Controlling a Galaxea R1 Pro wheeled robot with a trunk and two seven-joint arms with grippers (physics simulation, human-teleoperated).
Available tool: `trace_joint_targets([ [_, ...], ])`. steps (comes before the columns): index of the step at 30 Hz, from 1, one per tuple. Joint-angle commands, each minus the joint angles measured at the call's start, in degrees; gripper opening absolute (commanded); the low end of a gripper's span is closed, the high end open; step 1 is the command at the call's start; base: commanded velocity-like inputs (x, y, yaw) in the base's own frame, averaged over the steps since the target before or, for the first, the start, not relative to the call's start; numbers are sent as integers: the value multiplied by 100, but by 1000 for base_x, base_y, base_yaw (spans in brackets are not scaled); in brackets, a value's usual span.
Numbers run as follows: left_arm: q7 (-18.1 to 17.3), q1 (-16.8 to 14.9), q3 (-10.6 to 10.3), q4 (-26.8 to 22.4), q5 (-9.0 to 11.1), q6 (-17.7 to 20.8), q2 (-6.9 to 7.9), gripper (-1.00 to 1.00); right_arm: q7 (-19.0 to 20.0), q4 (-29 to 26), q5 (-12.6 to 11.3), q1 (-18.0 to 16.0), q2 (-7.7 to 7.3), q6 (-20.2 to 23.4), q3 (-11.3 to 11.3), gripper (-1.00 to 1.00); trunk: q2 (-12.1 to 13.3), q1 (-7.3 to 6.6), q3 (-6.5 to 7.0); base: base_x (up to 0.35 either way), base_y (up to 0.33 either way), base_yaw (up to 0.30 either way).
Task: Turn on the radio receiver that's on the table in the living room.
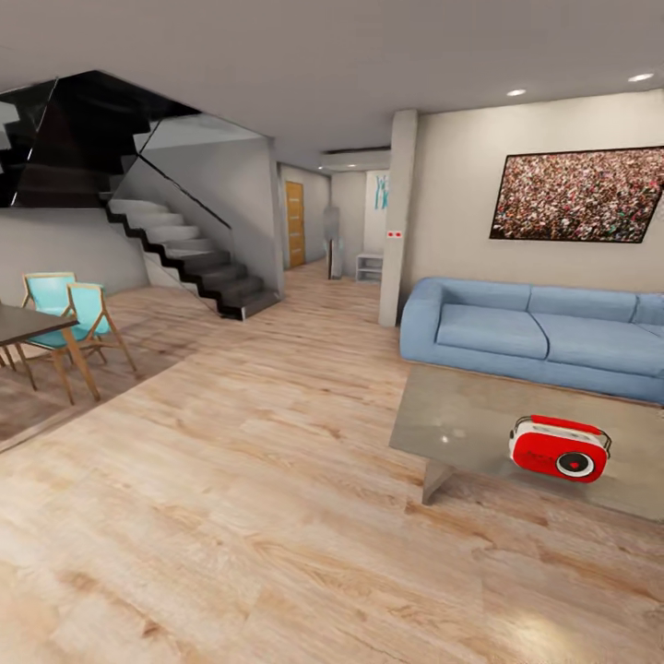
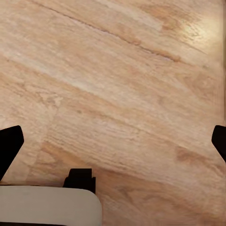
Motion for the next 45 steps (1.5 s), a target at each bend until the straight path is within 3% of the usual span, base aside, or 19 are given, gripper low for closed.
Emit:
trace_joint_targets([
  [1, 1, 0, 2, 0, 0, 0, 0, 100, 0, 0, 1, 0, 0, -1, 0, 100, 0, 0, 0, 254, 0, -62],
  [23, 157, 0, 3, 0, 0, 0, 0, 100, -1, 0, -1, 0, 0, -2, 0, 100, 0, 0, 1, 298, -166, -14],
  [34, 161, 0, 0, 1, 3, 0, -7, 100, 0, 0, -7, 0, 6, 6, 0, 100, 0, 0, 3, 232, -263, -249],
  [45, 161, 0, 0, 2, 8, 0, -9, 100, -3, 0, -8, 0, 9, 6, 0, 100, 0, 0, 3, 24, -328, -269],
])
